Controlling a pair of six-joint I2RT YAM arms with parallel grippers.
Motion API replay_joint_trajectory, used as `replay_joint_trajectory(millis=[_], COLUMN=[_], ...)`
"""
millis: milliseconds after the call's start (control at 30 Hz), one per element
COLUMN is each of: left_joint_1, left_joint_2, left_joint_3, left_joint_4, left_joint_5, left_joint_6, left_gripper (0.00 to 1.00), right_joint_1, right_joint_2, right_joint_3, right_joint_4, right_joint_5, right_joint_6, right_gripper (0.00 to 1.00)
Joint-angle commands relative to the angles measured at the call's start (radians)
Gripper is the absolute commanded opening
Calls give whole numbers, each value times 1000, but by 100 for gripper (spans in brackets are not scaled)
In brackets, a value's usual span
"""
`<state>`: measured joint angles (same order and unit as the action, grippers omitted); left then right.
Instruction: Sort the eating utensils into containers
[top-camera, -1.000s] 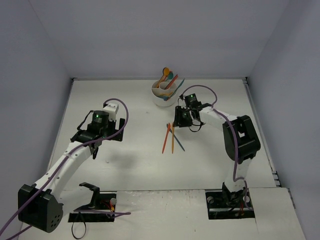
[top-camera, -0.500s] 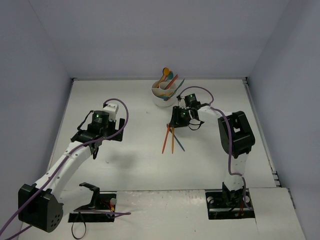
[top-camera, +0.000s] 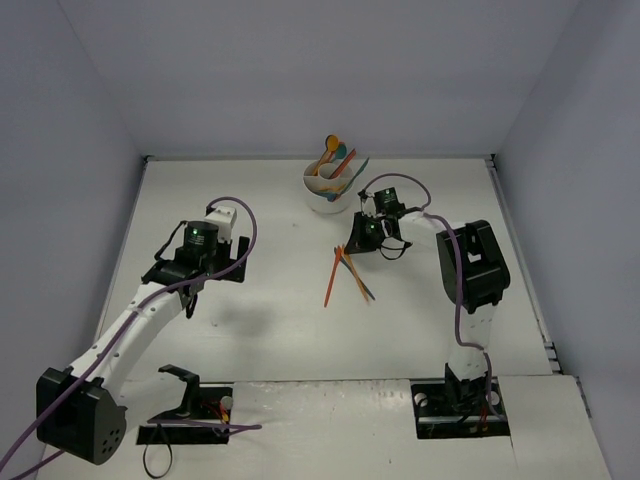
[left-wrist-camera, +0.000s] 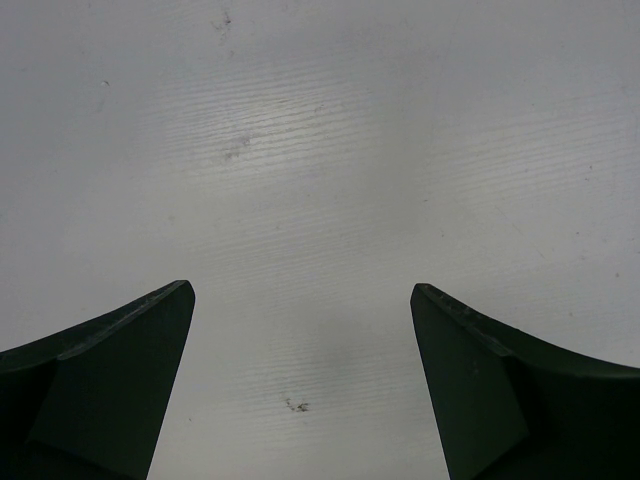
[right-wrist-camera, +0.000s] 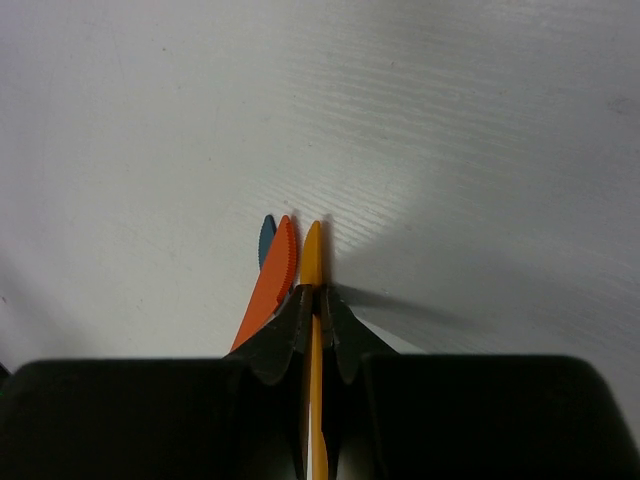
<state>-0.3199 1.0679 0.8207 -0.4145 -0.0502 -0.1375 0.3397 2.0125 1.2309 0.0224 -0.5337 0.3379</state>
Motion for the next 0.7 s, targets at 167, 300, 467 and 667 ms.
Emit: replay_joint_trajectory(millis=[167,300,467,667], left_joint_1=[-7,-7,-7,-7], left_joint_2=[-9,-14,-16,-19], left_joint_3=[17,17,17,17], left_joint_4=[25,26,26,29], left_joint_5=[-13,-11,-11,-11], left_joint_6=[12,12,12,9], left_gripper=[88,88,88,88], right_joint_1=[-8,-12,-22,-31], right_joint_2=[-72,-147,-244,-349], right_joint_3=[-33,-49,-56,-35], right_joint_4=[-33,-33,-33,23], right_joint_5=[91,124,177,261], right_joint_6=[-52,-54,-53,-31], right_gripper=[0,0,0,0])
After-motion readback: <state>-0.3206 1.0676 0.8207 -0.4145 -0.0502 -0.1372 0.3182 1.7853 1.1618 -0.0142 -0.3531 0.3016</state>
